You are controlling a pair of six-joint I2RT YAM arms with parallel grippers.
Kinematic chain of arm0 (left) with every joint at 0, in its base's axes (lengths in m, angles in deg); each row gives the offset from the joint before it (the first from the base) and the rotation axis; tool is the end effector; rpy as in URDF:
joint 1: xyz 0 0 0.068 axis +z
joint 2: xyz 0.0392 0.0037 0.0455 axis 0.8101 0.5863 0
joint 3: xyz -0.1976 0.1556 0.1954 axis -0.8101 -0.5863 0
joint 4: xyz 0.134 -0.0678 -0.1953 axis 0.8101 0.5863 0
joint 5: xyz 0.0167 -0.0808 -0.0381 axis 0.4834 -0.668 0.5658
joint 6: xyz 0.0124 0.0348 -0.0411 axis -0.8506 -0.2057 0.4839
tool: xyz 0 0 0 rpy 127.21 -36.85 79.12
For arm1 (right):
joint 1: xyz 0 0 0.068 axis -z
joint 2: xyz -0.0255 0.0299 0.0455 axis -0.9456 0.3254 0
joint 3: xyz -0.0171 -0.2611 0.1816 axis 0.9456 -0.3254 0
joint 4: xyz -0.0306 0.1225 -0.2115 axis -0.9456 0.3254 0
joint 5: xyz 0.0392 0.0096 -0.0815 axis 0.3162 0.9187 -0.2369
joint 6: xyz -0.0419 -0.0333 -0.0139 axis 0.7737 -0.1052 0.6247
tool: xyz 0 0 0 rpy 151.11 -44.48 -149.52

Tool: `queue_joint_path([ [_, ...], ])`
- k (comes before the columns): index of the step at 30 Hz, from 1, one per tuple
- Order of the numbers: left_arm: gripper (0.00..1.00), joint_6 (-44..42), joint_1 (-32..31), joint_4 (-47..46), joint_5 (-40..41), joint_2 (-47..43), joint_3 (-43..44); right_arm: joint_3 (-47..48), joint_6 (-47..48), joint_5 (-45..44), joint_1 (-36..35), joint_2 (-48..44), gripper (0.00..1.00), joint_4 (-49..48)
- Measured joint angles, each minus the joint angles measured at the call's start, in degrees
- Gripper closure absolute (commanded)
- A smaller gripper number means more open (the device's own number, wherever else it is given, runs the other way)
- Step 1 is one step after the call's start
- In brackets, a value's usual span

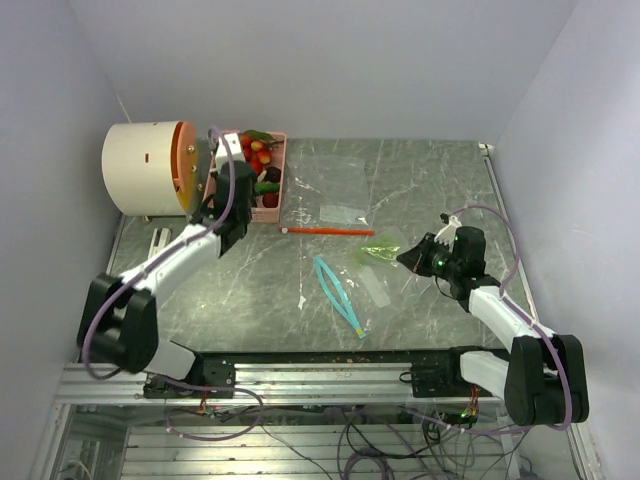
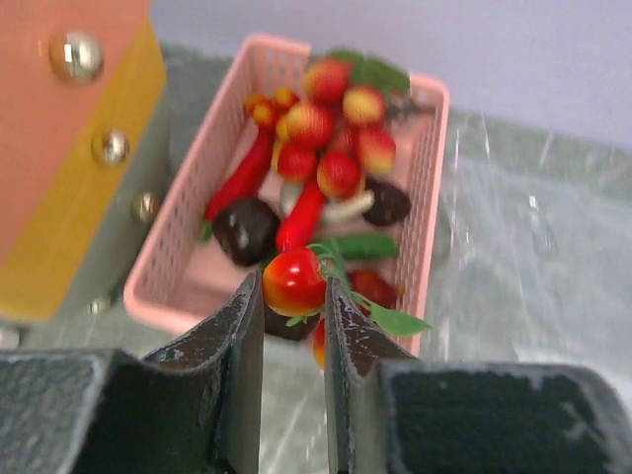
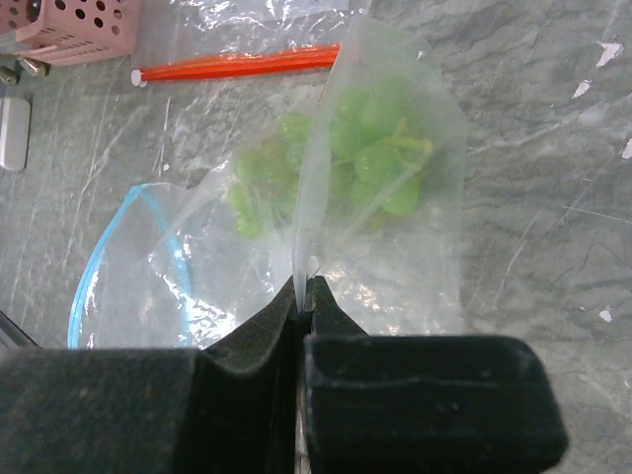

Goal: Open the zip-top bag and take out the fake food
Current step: Place the fake fruit in the bin.

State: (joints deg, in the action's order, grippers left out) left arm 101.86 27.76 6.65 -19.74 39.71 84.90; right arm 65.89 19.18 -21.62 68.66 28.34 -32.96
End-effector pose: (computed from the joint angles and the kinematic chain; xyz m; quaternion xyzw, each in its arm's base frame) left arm 0.2709 -0.1105 0.3447 -0.1213 0.7785 0.0034 0.6158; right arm 0.1856 0.0254 0.2314 0.0679 0.8581 0.3252 0.3916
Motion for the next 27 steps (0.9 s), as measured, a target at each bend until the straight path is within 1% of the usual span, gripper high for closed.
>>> queue_joint_path([
  [2,0.72,-1.1,2.6,-0.9,-1.2,5.2,5.7,0.0,0.0,0.0,0.0,0.0,1.0,0.0],
  [4,0.64,-1.7,5.4,-1.0,-2.8,9.5,10.6,-0.2,0.0,0.0,0.0,-0.1,1.0,0.0],
  [5,0.56,-1.7,6.8,-1.0,-3.4,11.2,12.6,-0.2,0.0,0.0,0.0,-0.1,1.0,0.0],
  [6,0.45,-1.9,8.3,-0.9,-4.3,13.1,14.8,-0.3,0.0,0.0,0.0,-0.1,1.0,0.0],
  [9,0.1,-1.7,11.3,-0.3,-6.2,16.6,18.5,-0.3,0.2,-0.1,0.0,-0.2,1.0,0.2],
  [10,0.02,-1.5,12.0,0.2,-6.7,17.3,19.1,-0.3,0.3,-0.1,0.0,-0.3,1.0,0.2],
  [11,0.0,-1.4,12.3,0.4,-7.2,17.5,19.2,-0.3,0.3,-0.1,0.0,-0.3,1.0,0.2],
  [16,0.01,0.4,11.6,1.3,-11.4,16.4,18.1,-0.3,0.4,0.0,0.0,-0.4,1.0,0.2],
  [17,0.04,0.8,11.2,1.3,-12.2,15.7,17.2,-0.3,0.4,0.0,0.0,-0.4,1.0,0.1],
  [20,0.19,2.8,8.9,0.7,-14.4,11.3,11.3,-0.5,0.3,0.0,0.0,-0.3,1.0,-0.1],
  [22,0.29,5.2,5.7,0.2,-16.1,7.7,5.7,-0.6,0.3,0.0,0.0,-0.3,1.0,-0.1],
  [26,0.53,10.2,-5.0,-1.7,-17.4,1.7,-4.8,-0.6,0.3,0.0,0.0,-0.3,1.0,-0.1],
  [27,0.56,11.3,-7.9,-2.2,-17.9,0.4,-7.2,-0.6,0.3,0.0,0.0,-0.3,1.0,-0.1],
])
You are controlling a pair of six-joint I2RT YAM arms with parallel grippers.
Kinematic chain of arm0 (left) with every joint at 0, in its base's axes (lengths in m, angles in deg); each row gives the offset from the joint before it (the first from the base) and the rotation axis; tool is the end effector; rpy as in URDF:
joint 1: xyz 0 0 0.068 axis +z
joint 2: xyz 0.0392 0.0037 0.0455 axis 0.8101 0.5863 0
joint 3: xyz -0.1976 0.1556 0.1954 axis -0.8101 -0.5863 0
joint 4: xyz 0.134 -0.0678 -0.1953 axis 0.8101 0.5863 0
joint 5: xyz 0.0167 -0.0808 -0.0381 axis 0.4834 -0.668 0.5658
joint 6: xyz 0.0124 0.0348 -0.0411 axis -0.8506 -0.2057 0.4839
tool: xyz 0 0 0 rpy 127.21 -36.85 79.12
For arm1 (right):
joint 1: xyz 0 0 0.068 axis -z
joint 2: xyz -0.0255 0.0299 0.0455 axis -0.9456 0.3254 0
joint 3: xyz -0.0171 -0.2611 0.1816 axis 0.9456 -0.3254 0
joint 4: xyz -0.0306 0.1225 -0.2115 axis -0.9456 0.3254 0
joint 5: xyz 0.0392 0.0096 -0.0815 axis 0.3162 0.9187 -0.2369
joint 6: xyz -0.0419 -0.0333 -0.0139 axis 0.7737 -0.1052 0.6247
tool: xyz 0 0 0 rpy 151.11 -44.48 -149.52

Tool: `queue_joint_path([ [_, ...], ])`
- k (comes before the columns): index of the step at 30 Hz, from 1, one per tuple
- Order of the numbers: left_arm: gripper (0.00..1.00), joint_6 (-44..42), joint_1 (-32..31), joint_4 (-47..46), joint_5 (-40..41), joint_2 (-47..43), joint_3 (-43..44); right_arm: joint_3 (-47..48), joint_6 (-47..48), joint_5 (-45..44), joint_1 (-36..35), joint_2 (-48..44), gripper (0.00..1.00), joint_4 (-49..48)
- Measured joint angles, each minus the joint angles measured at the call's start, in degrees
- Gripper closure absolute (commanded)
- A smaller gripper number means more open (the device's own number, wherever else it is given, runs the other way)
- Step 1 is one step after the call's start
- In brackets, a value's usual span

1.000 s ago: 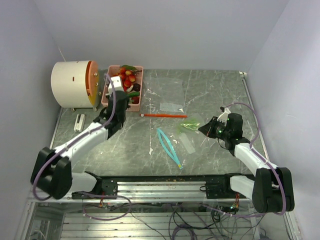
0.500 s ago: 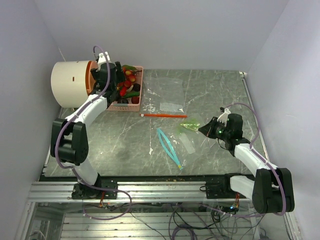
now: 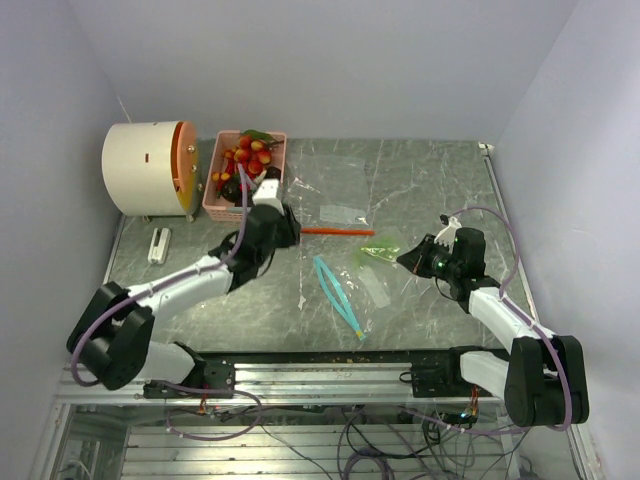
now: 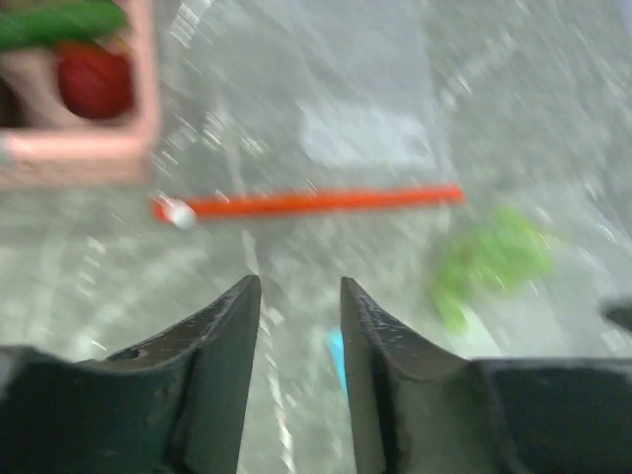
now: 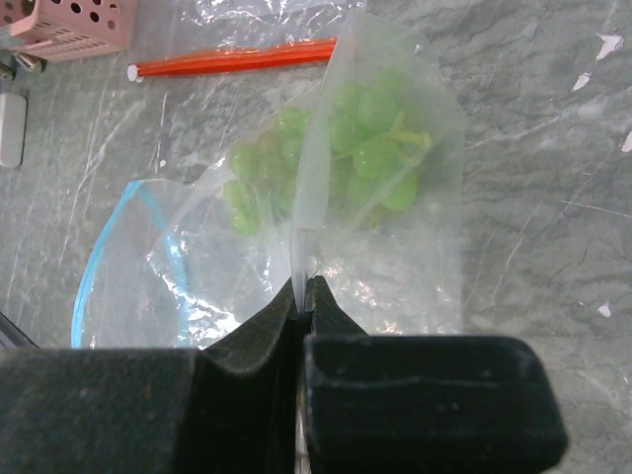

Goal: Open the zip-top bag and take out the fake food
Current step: Place the fake fruit in the bin, then pick up the fake fruit from the zipper food storage bag.

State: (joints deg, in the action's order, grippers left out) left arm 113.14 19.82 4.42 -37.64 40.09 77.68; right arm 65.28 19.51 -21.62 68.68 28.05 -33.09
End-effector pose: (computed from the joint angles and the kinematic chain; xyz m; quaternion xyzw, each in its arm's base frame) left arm 0.2435 -0.1531 0.3035 -0.0458 0.8249 -0.1908 0.5301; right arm 0.1834 0.0252 0.2292 0.0661 0.8589 0.3238 0.3912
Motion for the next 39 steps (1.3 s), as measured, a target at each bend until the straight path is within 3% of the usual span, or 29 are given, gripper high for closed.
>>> queue_joint_path([
  [5,0.66,3.1,-7.8,-2.3,-4.7,-5.7,-9.8,0.0,0.0,0.2,0.0,0.0,1.0,0.0],
  [10,0.76,6.4,-9.6,-3.0,-7.1,-10.1,-17.2,0.0,-0.1,0.5,0.0,-0.1,1.0,0.0],
  [15,0.77,11.3,-11.0,-7.5,-10.2,-10.7,-23.2,0.0,-0.2,0.8,0.0,-0.2,1.0,0.0],
  [23,0.74,19.3,-11.7,-24.4,-18.1,2.9,-23.8,-0.1,-1.5,3.5,0.0,-0.2,1.0,-0.8],
  [31,0.73,27.0,-14.0,-36.9,-18.2,16.8,-23.2,-1.2,-3.5,6.9,0.0,-0.5,1.0,-3.0],
  [39,0.69,32.3,-15.0,-44.1,-18.0,25.1,-17.3,-6.3,-7.4,9.1,0.0,-3.5,1.0,-6.2],
])
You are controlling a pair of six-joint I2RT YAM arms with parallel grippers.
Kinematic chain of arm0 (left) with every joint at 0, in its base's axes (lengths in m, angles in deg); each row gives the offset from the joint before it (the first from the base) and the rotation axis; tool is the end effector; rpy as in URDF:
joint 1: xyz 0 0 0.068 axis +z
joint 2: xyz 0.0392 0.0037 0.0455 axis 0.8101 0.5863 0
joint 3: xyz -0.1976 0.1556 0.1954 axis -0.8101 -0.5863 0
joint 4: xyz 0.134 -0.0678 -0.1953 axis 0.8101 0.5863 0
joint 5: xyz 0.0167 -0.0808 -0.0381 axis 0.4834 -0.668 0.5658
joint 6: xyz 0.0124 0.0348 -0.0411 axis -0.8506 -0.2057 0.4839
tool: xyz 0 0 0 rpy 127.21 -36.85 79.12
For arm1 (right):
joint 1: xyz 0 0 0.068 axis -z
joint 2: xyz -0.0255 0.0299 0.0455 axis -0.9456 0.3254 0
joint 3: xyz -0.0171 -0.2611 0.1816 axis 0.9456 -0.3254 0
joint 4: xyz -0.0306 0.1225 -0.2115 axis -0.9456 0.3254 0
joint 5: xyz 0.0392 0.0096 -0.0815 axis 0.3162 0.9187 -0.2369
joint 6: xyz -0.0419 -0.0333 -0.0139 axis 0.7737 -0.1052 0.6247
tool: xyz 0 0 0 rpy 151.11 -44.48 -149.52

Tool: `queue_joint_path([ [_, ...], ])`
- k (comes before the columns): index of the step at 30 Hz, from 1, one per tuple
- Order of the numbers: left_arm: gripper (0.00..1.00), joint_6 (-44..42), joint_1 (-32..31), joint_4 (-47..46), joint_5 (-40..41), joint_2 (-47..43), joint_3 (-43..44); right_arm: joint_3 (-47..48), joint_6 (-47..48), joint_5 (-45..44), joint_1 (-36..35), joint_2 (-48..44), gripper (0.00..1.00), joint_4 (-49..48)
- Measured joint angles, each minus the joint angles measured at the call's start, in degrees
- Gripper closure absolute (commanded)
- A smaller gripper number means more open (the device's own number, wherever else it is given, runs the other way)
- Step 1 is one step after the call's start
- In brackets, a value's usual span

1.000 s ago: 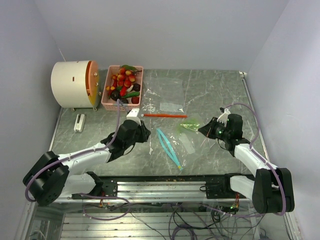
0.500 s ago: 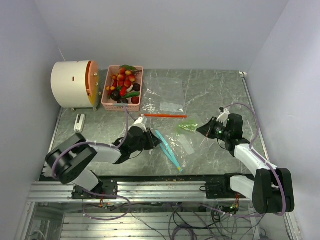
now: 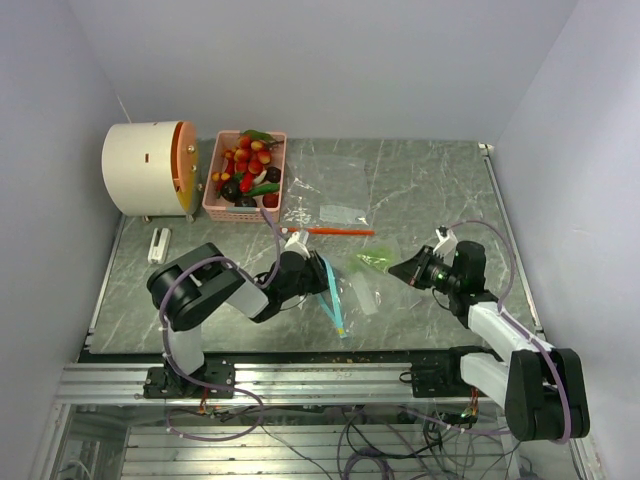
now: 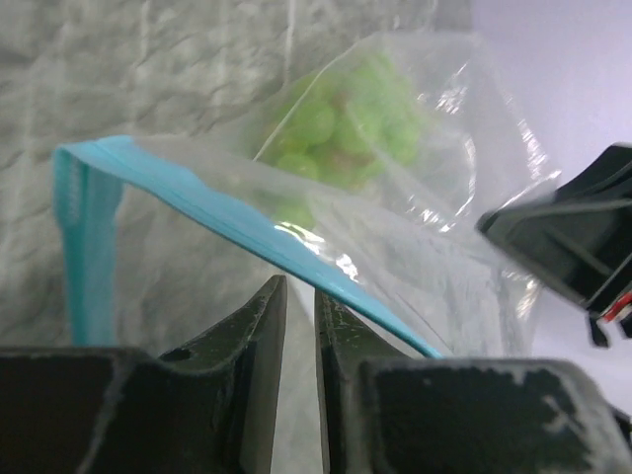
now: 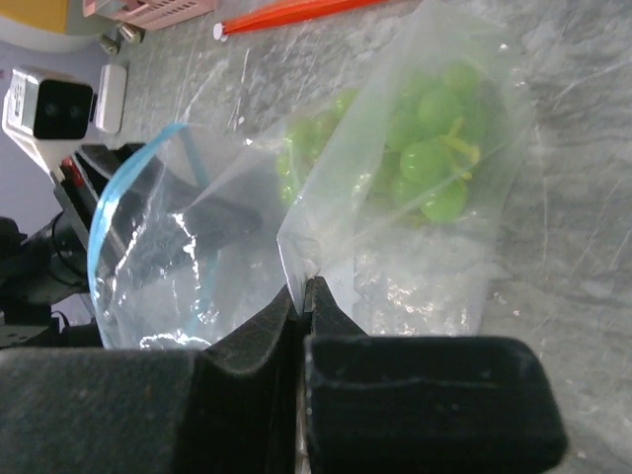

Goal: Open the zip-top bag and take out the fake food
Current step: Pick up the fake fruit from the zipper food storage bag.

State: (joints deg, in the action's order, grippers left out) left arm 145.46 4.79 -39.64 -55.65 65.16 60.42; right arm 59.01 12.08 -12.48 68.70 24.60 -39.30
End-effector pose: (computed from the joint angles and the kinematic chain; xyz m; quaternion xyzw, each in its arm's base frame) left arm 0.2059 -0.2410 0.1701 -0.0824 0.8182 -0.4760 0.3118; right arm 0.1618 0.0293 0.2171 0.0697 0.8327 0.4123 0.3630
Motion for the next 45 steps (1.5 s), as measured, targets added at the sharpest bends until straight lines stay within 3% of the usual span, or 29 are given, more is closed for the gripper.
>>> queue_joint_path([
  [6,0.5,1.3,-1.1,-1.4,1.7,1.4,3.5,-3.1,-1.9,0.8,0.0,-2.2,1.0,-1.5],
  [11,0.44,0.1,-3.0,0.3,4.1,1.4,5.3,-4.0,-2.6,1.3,0.0,-2.8,1.0,-2.4],
  [18,0.28,-4.9,-5.7,7.3,11.0,1.4,7.8,-4.3,-3.2,2.5,0.0,-3.1,1.0,-3.7],
  [25,0.36,-8.7,-8.0,11.0,15.9,2.7,11.2,-4.4,-3.1,2.6,0.0,-4.1,1.0,-3.7],
  [36,0.69,-12.2,-8.2,13.3,20.9,4.3,14.1,-5.1,-3.0,2.6,0.0,-4.3,1.0,-3.6],
  [39,0.74,-12.9,-8.2,13.6,21.3,4.3,14.7,-5.1,-3.0,2.6,0.0,-4.2,1.0,-3.6],
  [41,0.7,-13.3,-8.2,13.6,21.3,4.3,14.8,-5.1,-3.0,2.6,0.0,-4.0,1.0,-3.6],
  [45,0.53,-14.2,-8.2,13.7,20.5,4.8,16.0,-5.1,-3.0,2.6,0.0,-3.7,1.0,-3.6],
])
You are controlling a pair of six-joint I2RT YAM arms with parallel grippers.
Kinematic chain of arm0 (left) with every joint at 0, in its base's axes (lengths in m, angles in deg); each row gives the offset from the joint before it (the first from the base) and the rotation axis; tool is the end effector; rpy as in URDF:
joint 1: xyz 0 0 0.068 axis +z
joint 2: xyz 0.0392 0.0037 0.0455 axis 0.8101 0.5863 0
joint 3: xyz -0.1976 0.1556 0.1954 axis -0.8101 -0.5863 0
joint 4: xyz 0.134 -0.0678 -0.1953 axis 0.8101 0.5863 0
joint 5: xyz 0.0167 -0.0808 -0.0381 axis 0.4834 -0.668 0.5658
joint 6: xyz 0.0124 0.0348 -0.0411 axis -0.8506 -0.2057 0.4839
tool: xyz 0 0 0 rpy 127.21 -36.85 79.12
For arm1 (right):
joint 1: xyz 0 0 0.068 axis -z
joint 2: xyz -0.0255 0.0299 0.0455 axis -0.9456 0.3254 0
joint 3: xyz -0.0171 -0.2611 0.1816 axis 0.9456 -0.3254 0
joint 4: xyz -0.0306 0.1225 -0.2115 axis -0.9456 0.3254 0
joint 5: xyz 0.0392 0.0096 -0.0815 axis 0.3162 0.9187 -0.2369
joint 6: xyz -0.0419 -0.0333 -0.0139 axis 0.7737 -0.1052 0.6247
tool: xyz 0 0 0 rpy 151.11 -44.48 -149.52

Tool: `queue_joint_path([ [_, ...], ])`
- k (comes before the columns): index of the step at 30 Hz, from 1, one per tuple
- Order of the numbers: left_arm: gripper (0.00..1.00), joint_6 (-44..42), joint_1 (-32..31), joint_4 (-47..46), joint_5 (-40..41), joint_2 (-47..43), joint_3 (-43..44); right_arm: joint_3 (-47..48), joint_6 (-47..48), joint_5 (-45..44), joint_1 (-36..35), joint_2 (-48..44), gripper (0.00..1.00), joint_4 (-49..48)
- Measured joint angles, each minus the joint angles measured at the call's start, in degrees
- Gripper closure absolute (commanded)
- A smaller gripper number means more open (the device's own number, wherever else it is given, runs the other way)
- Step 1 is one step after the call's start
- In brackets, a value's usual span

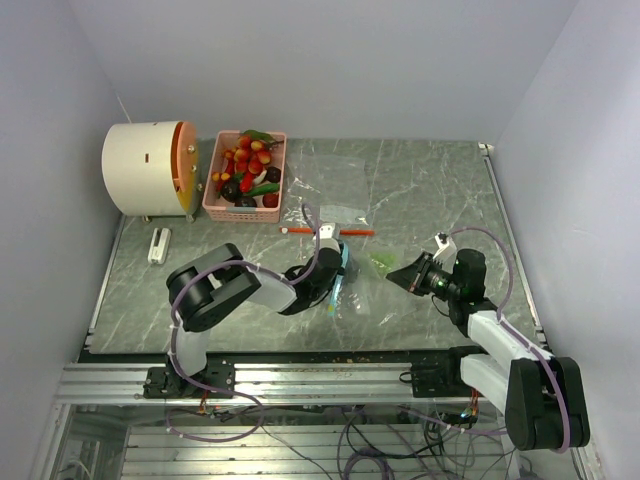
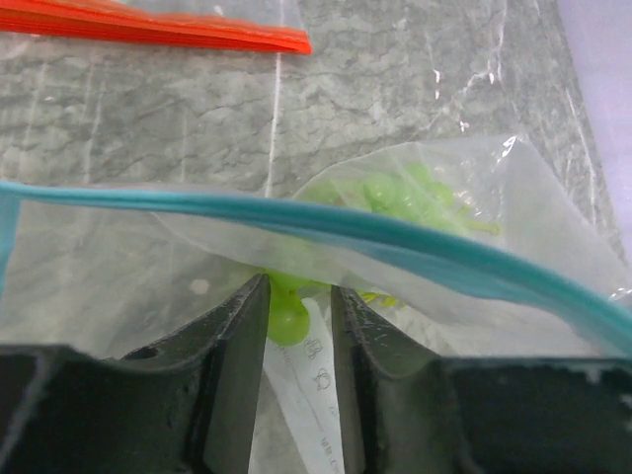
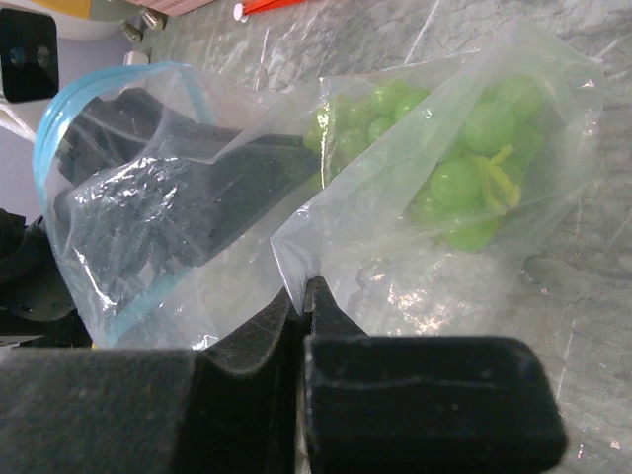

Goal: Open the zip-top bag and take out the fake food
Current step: Pick up the fake fruit from the zipper food storage bag.

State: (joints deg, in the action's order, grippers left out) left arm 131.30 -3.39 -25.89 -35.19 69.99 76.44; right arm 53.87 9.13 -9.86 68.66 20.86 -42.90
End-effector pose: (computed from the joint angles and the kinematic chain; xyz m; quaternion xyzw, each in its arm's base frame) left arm 0.2124 -0.3106 0.1854 -0.0200 0.8283 -0.3485 0.4383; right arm 0.1425 0.0300 0.2055 0.0704 0.8206 0.4400 0.3580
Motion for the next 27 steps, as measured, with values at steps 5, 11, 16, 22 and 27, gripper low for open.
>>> queue_joint_path([
  [5,0.48,-1.1,0.0,-0.1,-1.5,1.9,2.1,0.0,0.2,0.0,0.0,0.1,1.0,0.0],
  [11,0.58,-1.6,-0.2,-0.3,-4.3,6.1,5.3,0.0,0.4,0.0,0.0,0.5,1.0,0.0],
  [16,0.86,-1.9,-0.5,-0.7,-6.3,6.5,5.7,0.0,0.5,0.0,0.0,0.5,1.0,0.0],
  [22,0.93,-1.9,-0.5,-1.2,-6.6,6.2,5.1,0.0,1.1,-0.3,0.0,0.6,1.0,0.4],
  [27,0.93,-2.4,-0.5,0.4,-6.4,1.4,1.5,0.8,2.4,-2.0,0.0,0.5,1.0,3.0],
])
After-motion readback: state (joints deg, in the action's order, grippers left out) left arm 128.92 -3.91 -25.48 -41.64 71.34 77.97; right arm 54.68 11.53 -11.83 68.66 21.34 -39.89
